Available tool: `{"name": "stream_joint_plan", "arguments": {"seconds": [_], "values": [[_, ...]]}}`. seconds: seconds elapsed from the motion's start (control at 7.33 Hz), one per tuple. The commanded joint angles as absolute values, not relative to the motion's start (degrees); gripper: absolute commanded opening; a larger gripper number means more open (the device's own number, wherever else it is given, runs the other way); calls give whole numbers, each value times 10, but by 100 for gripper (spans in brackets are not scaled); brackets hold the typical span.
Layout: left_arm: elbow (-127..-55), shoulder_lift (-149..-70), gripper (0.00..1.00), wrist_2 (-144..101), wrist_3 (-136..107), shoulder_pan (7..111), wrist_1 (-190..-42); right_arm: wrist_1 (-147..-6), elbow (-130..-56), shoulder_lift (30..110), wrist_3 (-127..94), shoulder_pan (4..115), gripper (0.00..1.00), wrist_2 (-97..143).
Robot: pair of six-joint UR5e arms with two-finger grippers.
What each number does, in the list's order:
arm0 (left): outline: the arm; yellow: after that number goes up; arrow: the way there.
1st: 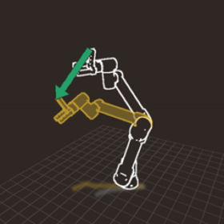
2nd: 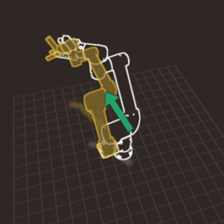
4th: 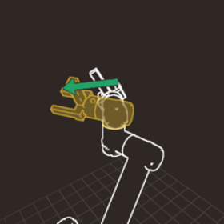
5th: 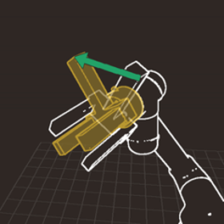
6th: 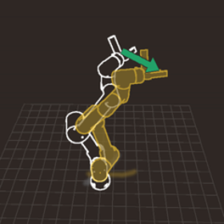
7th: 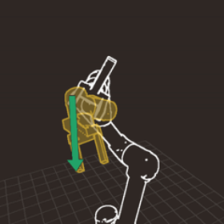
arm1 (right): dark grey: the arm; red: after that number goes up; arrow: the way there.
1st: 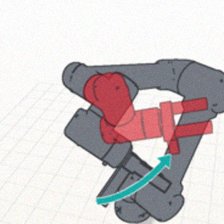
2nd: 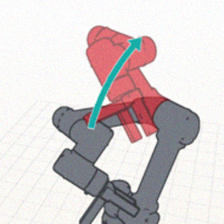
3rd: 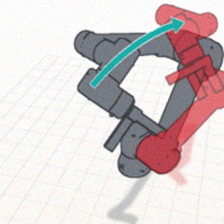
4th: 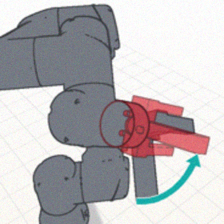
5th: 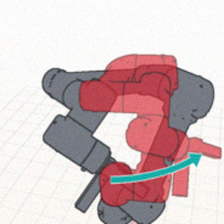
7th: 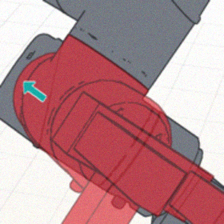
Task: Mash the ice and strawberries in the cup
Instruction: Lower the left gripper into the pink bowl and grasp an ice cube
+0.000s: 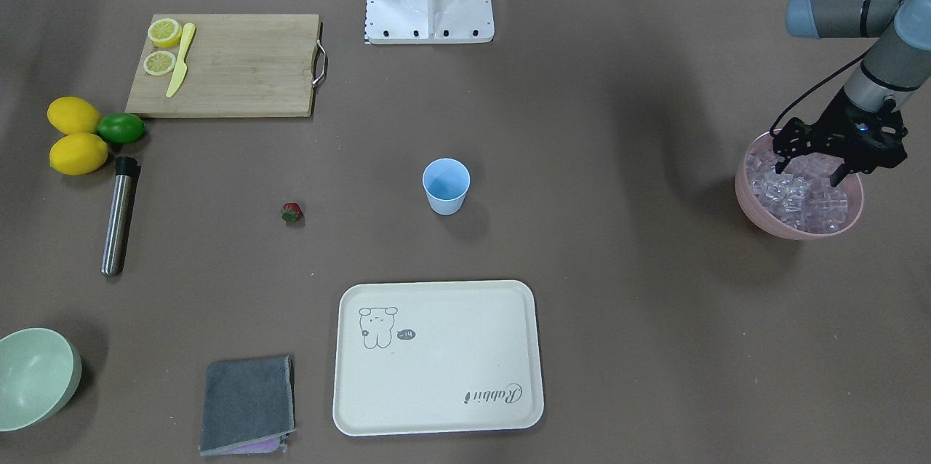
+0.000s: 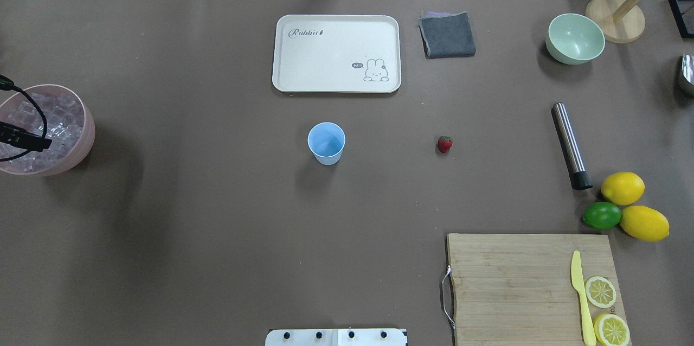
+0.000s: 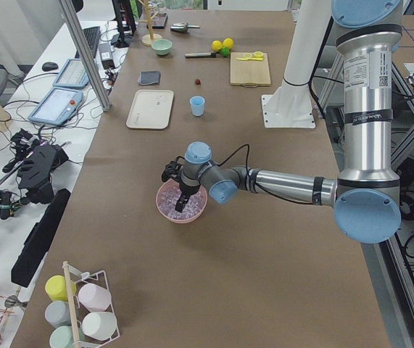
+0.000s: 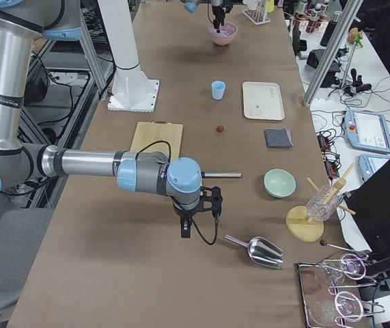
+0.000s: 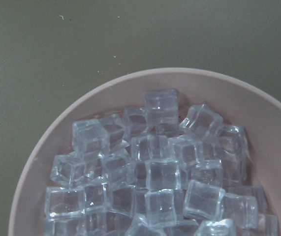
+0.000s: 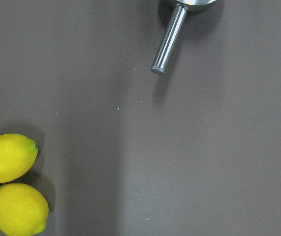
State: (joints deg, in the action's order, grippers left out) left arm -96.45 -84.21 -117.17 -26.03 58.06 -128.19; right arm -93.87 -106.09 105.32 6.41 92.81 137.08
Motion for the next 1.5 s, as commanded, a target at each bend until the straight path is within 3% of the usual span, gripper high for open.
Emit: {"name": "stream_joint_plan", "arguments": {"seconds": [0.0, 1.09, 1.36], "values": [[-963, -839, 85, -1172, -237, 580, -1291, -939, -1062, 1055, 64, 928, 100, 1371], [-967, -838, 85, -1170, -143, 585, -1291, -939, -1061, 1063, 64, 928, 100, 1383], [-968, -838, 74, -1169, -145, 585, -1291, -939, -1061, 1066, 64, 928, 100, 1384]]}}
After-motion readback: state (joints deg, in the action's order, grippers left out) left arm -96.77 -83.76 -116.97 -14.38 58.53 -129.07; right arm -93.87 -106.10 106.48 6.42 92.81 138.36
